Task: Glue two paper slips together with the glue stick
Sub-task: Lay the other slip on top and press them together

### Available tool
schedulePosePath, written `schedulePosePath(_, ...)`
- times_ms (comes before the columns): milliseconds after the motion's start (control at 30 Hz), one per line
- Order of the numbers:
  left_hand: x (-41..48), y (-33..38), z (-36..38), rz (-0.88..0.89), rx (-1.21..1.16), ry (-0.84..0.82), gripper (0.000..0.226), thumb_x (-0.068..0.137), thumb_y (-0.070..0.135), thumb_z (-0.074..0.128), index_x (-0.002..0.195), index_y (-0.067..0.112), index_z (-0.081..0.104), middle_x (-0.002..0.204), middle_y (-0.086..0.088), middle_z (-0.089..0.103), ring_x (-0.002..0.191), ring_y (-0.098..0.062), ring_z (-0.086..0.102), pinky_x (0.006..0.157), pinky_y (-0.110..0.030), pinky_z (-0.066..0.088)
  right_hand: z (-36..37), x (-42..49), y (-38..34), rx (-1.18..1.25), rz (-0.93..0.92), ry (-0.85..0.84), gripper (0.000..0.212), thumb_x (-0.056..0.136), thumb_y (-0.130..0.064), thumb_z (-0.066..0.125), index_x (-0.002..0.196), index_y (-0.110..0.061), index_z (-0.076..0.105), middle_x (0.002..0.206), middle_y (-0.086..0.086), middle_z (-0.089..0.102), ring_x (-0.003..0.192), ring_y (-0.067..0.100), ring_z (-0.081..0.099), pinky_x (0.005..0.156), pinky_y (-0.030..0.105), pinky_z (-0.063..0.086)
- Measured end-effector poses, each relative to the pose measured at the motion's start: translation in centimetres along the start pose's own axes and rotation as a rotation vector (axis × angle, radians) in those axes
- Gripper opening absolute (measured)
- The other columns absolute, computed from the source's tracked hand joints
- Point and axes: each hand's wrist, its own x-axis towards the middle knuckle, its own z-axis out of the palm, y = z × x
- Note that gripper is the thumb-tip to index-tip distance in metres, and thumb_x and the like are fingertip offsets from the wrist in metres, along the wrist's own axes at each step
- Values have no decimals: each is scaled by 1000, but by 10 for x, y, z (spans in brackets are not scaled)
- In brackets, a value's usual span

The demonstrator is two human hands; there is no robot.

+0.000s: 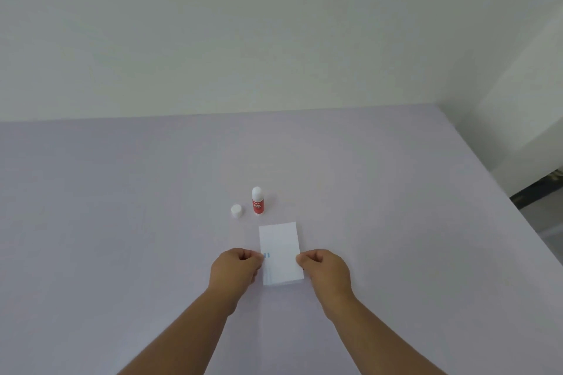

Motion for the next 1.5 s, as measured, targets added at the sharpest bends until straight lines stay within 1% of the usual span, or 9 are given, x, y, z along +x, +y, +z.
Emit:
schedulePosePath(100, 6, 0, 5, -8, 93, 6, 30, 81, 21, 61, 52, 17, 54, 50, 6, 51, 46, -11, 43, 45, -17, 34, 1, 6, 4, -109, -13, 7, 10, 80, -26, 66, 77, -17, 68, 81, -2, 69, 76, 11, 61, 70, 25, 49)
schedulePosePath(200, 10, -1, 10, -32, 129, 33, 28, 81, 25, 64, 56, 14, 56, 56, 3, 54, 52, -14, 45, 47, -21, 36, 2, 10, 7, -184, -4, 10, 14, 81, -28, 65, 79, -14, 67, 81, -1, 68, 74, 13, 61, 70, 28, 51)
schedulePosePath(533, 19, -6, 17, -29, 209, 82, 37, 79, 25, 64, 51, 15, 42, 46, 5, 40, 44, -14, 34, 41, -20, 28, 7, 17, 6, -303, -1, 24, 15, 78, -25, 62, 77, -10, 65, 79, 4, 69, 73, 19, 63, 68, 33, 53)
schedulePosePath(700, 21, -6, 18, -26, 232, 78, 33, 80, 24, 63, 54, 13, 44, 52, -1, 43, 47, -16, 36, 44, -22, 29, 7, 18, 4, -341, -3, 30, 15, 78, -25, 61, 73, -12, 65, 78, 4, 69, 75, 21, 64, 71, 36, 55)
schedulePosePath(833, 22, -5, 19, -25, 255, 77, 33, 80, 24, 62, 55, 13, 43, 54, -2, 43, 49, -17, 36, 45, -23, 29, 8, 19, 4, -356, 10, 27, 13, 77, -24, 60, 66, -17, 61, 74, 1, 67, 73, 20, 63, 67, 32, 53)
schedulePosePath(1067, 21, -3, 19, -34, 305, 81, 40, 81, 24, 63, 48, 16, 43, 49, 3, 41, 47, -14, 39, 44, -22, 29, 9, 19, 5, -370, -5, 31, 12, 78, -24, 60, 73, -14, 64, 78, 3, 69, 76, 20, 64, 68, 32, 53)
schedulePosePath(1200, 20, -1, 20, -34, 325, 77, 40, 79, 23, 62, 47, 17, 39, 48, 4, 38, 46, -15, 36, 45, -22, 28, 9, 19, 4, -394, -7, 32, 23, 77, -23, 60, 55, -22, 52, 63, -3, 59, 64, 17, 58, 61, 30, 49)
schedulePosePath(1300, 20, 0, 20, -35, 335, 85, 41, 78, 22, 62, 45, 18, 37, 46, 5, 36, 45, -15, 34, 44, -21, 26, 10, 19, 3, -405, 5, 33, 24, 76, -22, 60, 54, -19, 52, 60, -3, 57, 58, 15, 55, 57, 28, 46)
schedulePosePath(1500, 20, 2, 21, -46, 359, 93, 31, 79, 24, 63, 52, 16, 49, 51, 3, 46, 48, -14, 42, 45, -22, 31, 12, 18, 0, -414, 2, 45, 35, 72, -18, 57, 45, -25, 37, 48, -9, 40, 43, 8, 37, 43, 22, 30)
